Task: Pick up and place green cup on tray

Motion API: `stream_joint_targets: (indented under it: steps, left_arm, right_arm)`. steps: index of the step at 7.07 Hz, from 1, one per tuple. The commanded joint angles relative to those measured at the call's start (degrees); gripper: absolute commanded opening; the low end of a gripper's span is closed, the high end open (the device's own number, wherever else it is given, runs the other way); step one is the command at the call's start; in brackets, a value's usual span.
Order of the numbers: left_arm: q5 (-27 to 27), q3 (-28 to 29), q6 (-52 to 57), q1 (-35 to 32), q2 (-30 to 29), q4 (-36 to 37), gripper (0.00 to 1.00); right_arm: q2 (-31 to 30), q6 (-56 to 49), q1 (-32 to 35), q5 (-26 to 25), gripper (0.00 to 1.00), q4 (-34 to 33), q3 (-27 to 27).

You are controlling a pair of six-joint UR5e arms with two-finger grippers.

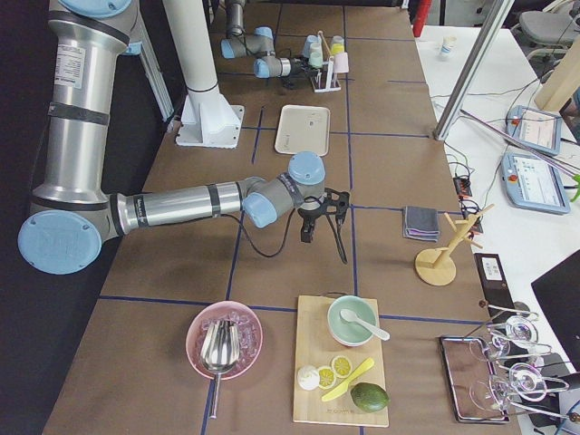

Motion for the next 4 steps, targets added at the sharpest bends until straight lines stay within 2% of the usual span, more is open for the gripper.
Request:
stream_joint_targets:
  steps: [1, 3, 4]
  left_arm:
    - [0.1, -0.1, 0.0, 0.0, -0.1, 0.0, 0.84]
    - [0.1, -1.5, 0.4, -0.2, -0.1, 0.0, 0.74]
    - [0.1, -3.0, 0.7, -0.5, -0.1, 0.2, 0.73]
  right_arm:
    - [0.0, 0.1, 0.0, 0.1, 0.99, -0.1, 0.3]
    - [0.2, 0.5, 0.0, 0.0, 0.99, -0.2, 0.3]
    - [0.3, 0.7, 0.0, 0.0, 0.99, -0.2, 0.3]
